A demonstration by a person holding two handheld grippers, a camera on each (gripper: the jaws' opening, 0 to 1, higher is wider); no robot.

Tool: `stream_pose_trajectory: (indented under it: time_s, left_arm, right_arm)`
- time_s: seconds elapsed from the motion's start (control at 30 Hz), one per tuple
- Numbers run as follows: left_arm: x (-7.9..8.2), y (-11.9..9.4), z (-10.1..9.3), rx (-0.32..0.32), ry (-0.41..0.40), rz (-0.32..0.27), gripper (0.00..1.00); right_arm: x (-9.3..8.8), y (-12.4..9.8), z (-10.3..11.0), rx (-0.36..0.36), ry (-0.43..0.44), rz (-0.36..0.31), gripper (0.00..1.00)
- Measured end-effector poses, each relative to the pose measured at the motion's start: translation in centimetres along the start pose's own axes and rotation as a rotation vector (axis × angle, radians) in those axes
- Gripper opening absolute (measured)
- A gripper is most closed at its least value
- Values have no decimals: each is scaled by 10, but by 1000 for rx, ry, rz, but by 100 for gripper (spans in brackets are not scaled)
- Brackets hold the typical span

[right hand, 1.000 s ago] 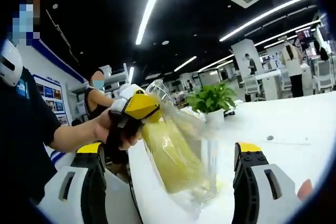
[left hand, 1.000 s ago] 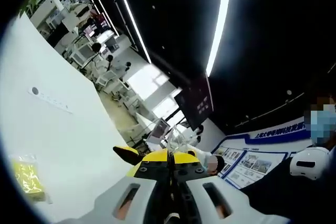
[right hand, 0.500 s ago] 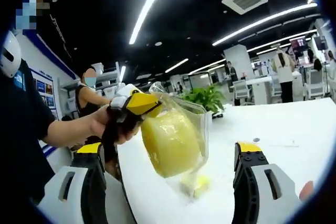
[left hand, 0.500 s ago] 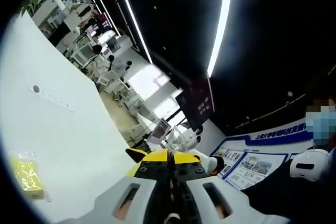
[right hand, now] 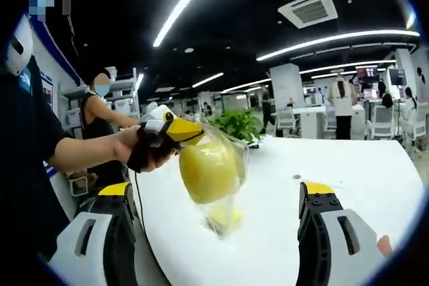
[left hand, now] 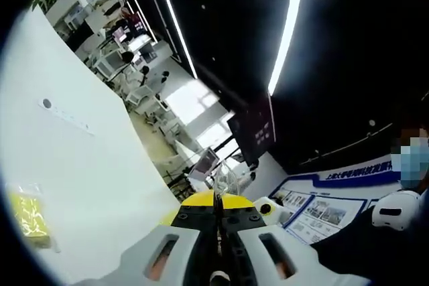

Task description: Compare the silicone blocks by pressing each to a similar depth, holding the contact briefly, and releasing to observe deformation and rebound differences across the visible hardness samples.

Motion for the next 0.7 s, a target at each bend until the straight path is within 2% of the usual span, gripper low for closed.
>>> stream_pose_trajectory:
  time_s: [0.13, 0.23, 0.4, 0.57, 0.7]
  left_arm:
    - [-5, 3, 1, -1, -7, 7, 0]
    - [-7, 4, 3, -3, -24, 3, 0]
    - [-12, 6, 7, -4, -38, 17, 0]
    - [-19, 15, 13, -17, -74, 14, 0]
    - [-26, 22, 20, -17, -113, 0, 0]
  right_arm:
    - [-4, -16, -1, -33, 2, 6, 96]
    - [-13, -28, -3, -68, -14, 38, 91]
    - [-40, -55, -5, -116, -69, 106, 86]
    - [-58, -82, -2, -156, 34, 117, 87]
    - [-70, -101, -3, -197, 33, 152, 86]
Point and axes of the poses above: the point that each gripper's makers call its tool centre point, and the gripper's own axes: y roughly forward along the fingers, z roughly to its left, x roughly out of its top, the point moved 4 cm from there along -y, roughly backward along the fingers, and after that the axes turned 3 degrees about -y, right-handed, at the moved point
